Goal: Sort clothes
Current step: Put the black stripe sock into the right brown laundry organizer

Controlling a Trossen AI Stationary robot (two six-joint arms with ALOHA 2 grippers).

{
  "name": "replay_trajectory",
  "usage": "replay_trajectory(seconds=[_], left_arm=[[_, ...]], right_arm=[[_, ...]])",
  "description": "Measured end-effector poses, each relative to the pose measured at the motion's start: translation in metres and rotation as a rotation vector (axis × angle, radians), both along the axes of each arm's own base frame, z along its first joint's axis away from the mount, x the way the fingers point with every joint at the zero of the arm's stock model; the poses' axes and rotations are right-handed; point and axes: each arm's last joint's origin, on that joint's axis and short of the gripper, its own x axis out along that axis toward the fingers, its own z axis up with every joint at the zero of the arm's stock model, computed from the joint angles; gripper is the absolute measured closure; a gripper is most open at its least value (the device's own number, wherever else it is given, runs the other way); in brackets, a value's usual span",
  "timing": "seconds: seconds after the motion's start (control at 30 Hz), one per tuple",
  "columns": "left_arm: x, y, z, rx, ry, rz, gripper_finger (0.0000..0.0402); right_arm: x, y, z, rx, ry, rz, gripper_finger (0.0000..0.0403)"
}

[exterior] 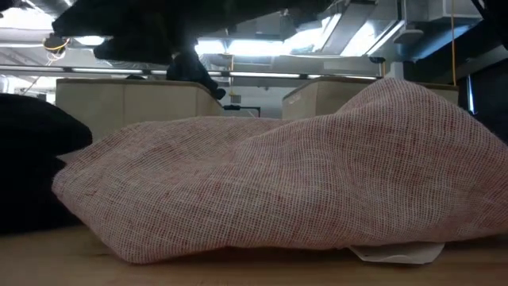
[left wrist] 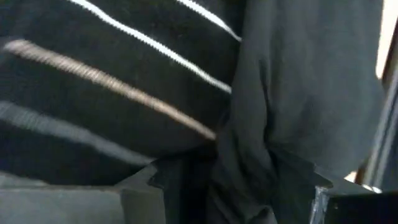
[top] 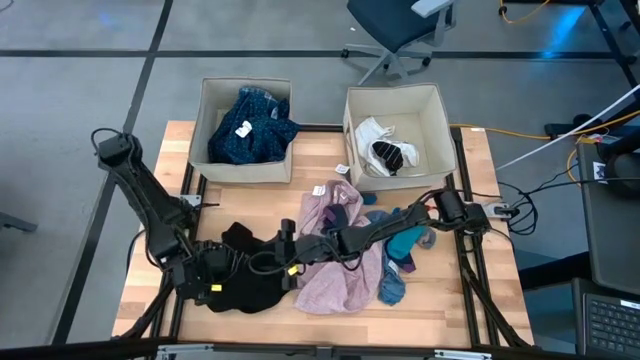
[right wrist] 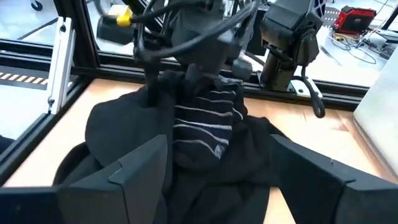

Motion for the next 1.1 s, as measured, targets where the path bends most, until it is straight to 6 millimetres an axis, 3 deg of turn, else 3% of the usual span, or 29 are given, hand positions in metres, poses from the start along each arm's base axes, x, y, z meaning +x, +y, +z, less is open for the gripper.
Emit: replay_trajectory(seconds=[0.27,0.57,0.73,0.87,1.1], left_arm=[[0.017,0.008,-0.029,0.164,-0.148,-0.002,0.0229],[0.036,0.011,-0.03,0.242,-0.261,-0.019,0.0229],[0.037,0.012,-0.031,0.246,-0.264,-0.011,0.0229],[0.037,0.012,-0.03,0.257,-0.277,0.003,0.0229],[0.038,0.013,-0.03,0.276,-0.295,0.016,0.0229]], right_arm=[[0.009,-0.001,-0.028,0.033,-0.007,-0.016,0.0123],[0.02,-0.037,-0.058,0.303,0.073,-0.158,0.0123],[0.022,-0.042,-0.061,0.392,0.114,-0.064,0.0127],[0.021,-0.041,-0.061,0.396,0.122,-0.037,0.0162],[0.02,-0.042,-0.065,0.365,0.156,-0.075,0.0272]])
